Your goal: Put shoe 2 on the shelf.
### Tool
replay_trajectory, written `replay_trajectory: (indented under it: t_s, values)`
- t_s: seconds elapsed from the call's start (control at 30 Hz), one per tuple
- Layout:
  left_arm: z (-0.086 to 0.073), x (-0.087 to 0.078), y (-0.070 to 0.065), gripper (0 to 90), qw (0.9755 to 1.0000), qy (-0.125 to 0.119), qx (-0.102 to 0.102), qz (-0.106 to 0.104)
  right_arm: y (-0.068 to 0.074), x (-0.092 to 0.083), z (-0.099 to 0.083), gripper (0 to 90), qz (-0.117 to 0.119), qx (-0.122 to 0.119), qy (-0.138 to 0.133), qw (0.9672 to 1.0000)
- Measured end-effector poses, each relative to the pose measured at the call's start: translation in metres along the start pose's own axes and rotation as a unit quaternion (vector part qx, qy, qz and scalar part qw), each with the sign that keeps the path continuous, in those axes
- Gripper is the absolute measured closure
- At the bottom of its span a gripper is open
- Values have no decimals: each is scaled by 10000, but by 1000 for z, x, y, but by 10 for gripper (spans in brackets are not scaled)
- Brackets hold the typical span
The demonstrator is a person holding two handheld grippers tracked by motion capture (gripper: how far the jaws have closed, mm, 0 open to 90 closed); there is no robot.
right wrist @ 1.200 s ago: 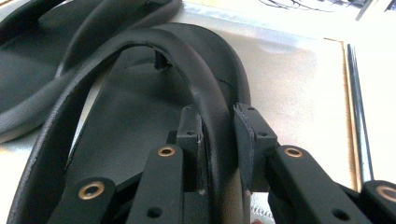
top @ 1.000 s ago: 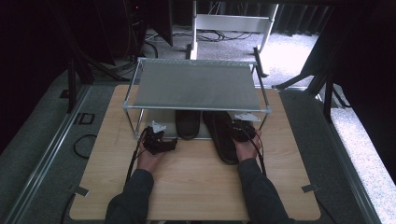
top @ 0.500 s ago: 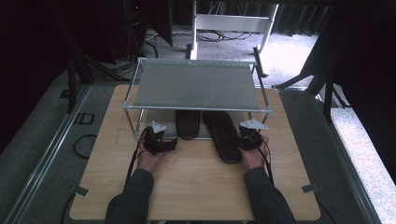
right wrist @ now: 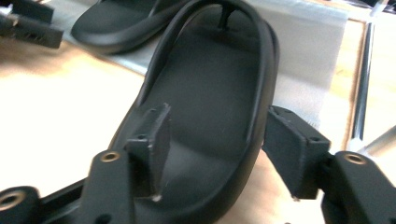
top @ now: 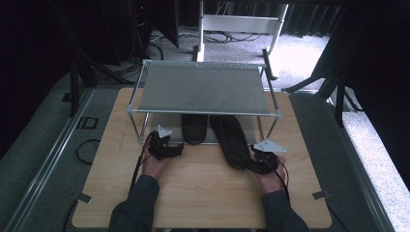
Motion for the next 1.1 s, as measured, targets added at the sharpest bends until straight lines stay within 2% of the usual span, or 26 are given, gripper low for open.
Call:
replay_trajectory:
  t_s: [0.3,0.4,0.53,0.6,1.0,1.1]
  values:
    - [0,0,0,210,10000,0,14,12,8,-14,-15,332,214,-73,21,9997]
    - [0,0,0,210,10000,2,17,13,10,-16,-21,297,297,-106,156,9994]
    - [0,0,0,210,10000,3,18,14,11,-16,-25,285,331,-90,199,9992]
    - [0,0,0,210,10000,2,19,15,11,-14,-31,275,325,-146,354,9987]
    - [0,0,-1,210,10000,9,33,23,10,-9,-35,276,449,-149,418,9980]
    - [0,0,-1,210,10000,9,32,24,11,-8,-35,308,490,-200,429,9977]
Point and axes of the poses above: each handheld gripper's, and its own axes: x roughly forward along the jaws, z roughly out of its top, y roughly to its left, the point moved 2 cm from there along x, roughly forward along the jaws, and after that the axes turned 7 degrees about z, right-handed, at the moved point
